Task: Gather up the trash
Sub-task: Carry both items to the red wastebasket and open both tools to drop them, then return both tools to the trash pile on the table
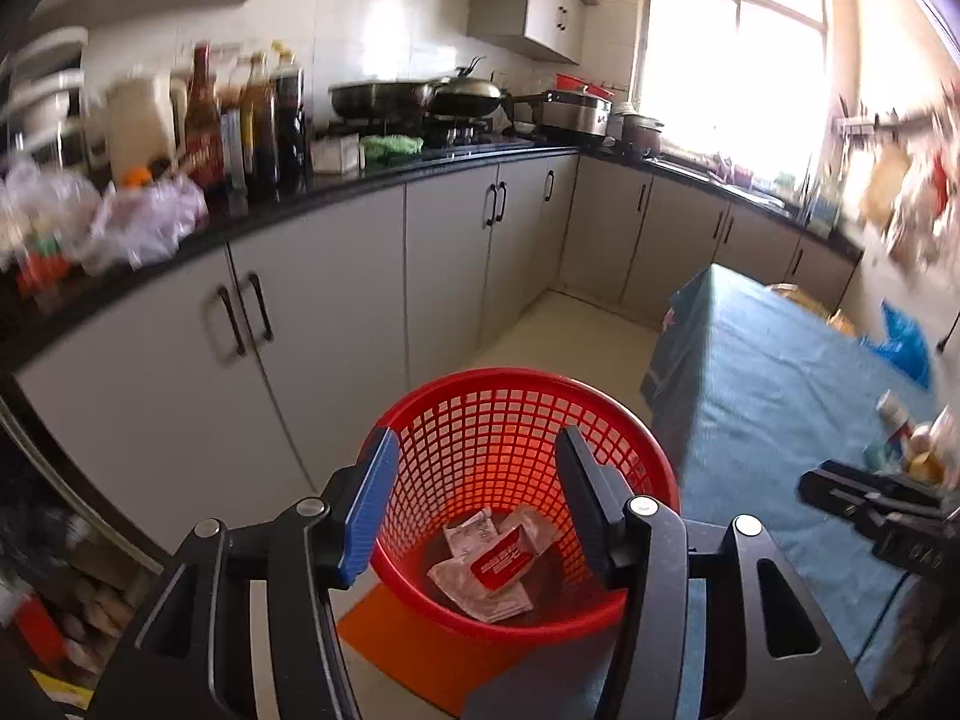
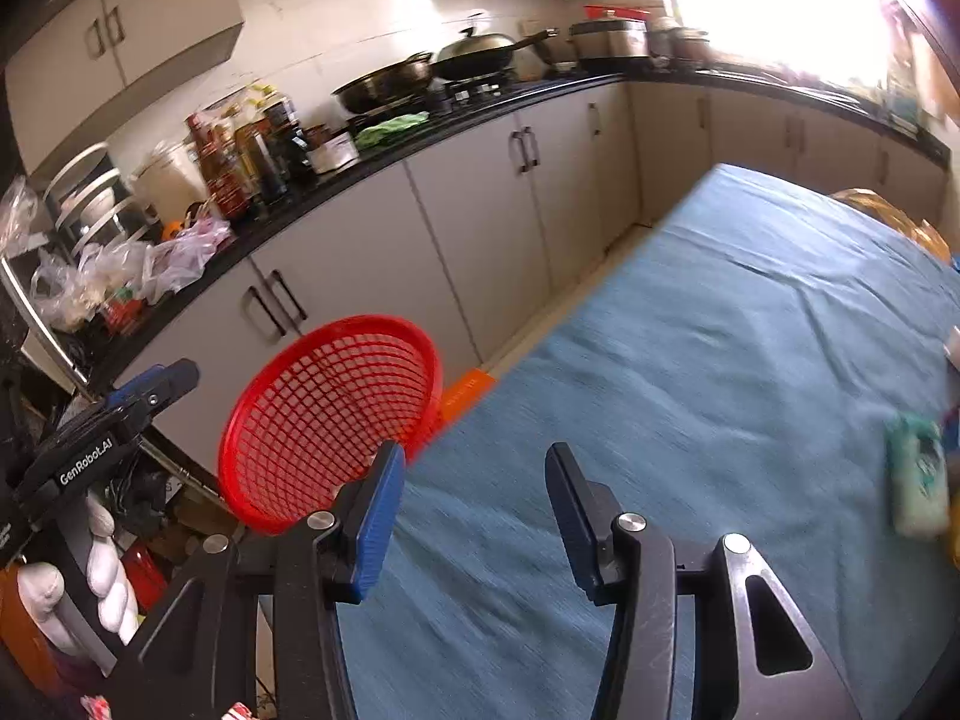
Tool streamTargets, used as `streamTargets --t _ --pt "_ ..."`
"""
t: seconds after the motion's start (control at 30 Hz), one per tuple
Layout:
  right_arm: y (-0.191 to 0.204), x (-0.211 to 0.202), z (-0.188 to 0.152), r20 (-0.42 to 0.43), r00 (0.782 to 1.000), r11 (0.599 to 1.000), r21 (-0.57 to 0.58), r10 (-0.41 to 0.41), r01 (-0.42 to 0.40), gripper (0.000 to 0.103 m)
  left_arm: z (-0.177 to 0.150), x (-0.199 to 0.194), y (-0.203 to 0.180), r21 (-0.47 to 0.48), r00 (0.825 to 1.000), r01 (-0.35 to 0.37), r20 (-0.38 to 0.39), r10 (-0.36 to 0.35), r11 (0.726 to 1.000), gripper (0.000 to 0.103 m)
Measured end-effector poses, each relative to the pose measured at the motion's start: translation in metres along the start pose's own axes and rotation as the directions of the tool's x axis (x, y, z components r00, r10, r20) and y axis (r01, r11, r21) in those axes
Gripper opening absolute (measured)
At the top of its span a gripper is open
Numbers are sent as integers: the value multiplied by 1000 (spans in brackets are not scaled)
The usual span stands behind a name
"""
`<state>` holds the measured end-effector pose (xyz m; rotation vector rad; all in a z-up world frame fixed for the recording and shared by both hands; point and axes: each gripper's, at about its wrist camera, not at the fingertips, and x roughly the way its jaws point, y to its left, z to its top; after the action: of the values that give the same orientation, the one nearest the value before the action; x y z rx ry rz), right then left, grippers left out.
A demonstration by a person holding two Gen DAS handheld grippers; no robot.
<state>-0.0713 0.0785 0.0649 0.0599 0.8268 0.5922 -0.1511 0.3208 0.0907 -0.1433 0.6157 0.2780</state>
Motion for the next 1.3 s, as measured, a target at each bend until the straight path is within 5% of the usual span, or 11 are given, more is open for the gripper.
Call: streamTargets --t 0.2,0.5,0.87,1.3 --pt "-34 -43 -19 44 999 997 80 -8 4 55 -13 -30 -49 129 993 -105 67 97 986 60" --pt "-86 -118 -57 116 990 987 146 -83 65 63 -23 -68 -108 222 994 -74 93 54 972 70" --pt "-183 -197 -116 136 958 923 332 -251 195 65 -35 -78 -181 319 990 136 -7 -141 938 77" --pt "-241 -213 -129 143 941 884 408 -308 228 67 -38 -18 -274 252 916 373 -250 -313 893 77"
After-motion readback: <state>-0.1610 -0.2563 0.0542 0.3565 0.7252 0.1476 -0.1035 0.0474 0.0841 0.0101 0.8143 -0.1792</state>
